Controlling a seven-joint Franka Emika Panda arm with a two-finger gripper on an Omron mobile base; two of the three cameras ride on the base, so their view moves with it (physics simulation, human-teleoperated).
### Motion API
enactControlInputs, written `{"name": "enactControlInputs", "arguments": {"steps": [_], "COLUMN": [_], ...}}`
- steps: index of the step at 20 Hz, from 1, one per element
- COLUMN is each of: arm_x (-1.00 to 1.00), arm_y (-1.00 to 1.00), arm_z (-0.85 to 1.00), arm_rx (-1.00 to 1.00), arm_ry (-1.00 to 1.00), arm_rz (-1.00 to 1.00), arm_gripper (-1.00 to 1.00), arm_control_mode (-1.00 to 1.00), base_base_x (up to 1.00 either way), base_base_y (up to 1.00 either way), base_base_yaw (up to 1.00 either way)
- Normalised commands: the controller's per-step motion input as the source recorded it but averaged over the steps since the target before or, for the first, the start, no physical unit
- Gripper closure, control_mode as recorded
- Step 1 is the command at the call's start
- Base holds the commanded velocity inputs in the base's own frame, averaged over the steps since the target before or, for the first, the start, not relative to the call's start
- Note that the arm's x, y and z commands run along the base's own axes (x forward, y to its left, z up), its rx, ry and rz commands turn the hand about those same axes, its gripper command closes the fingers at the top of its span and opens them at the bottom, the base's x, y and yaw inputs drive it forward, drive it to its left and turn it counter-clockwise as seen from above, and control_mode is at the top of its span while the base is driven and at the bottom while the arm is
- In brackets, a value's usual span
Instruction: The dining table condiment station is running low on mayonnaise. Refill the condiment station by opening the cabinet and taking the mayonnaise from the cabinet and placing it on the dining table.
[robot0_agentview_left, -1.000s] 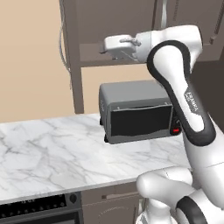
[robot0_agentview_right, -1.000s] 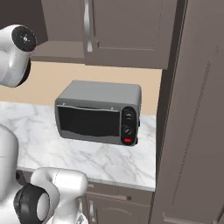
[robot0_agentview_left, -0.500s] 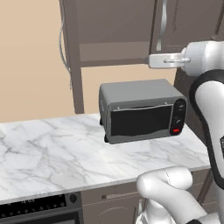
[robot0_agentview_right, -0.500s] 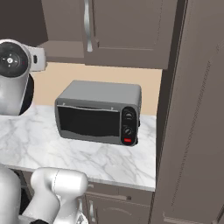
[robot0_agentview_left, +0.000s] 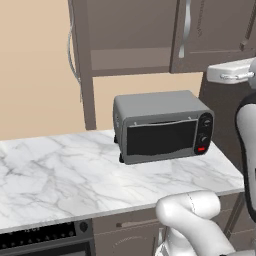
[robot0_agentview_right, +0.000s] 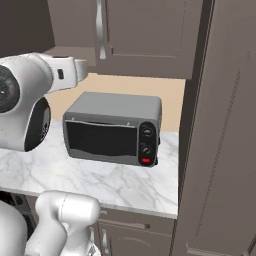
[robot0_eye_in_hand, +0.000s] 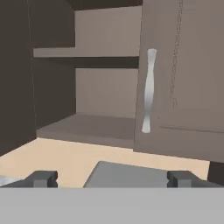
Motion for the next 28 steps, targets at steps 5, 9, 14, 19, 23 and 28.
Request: {"name": "enactControlInputs", "arguments": {"steps": [5,9,14,19,23,28], "arm_x": [-0.02,0.05,0.41,0.32,0.58,0.61], "arm_y": [-0.73,-0.03,0.17,0.00,0.00,0.00], "arm_z": [0.18,0.25,0.00,0.00,0.00,0.00], "arm_rx": [-0.05,-0.03,-0.01,0.00,0.00,0.00], "arm_ry": [-0.07,-0.15,-0.05,-0.03,0.00,0.00], "arm_rz": [-0.38,-0.27,-0.04,0.00,0.03,0.01], "arm_gripper": [-1.00,-1.00,-1.00,-1.00,-1.00,-1.00], "arm_control_mode": [-1.00,-1.00,-1.00,-1.00,-1.00,-1.00], "base_base_x": [0.00,0.00,0.00,0.00,0.00,0.00], "base_base_y": [0.00,0.00,0.00,0.00,0.00,0.00], "base_base_yaw": [0.00,0.00,0.00,0.00,0.00,0.00]}}
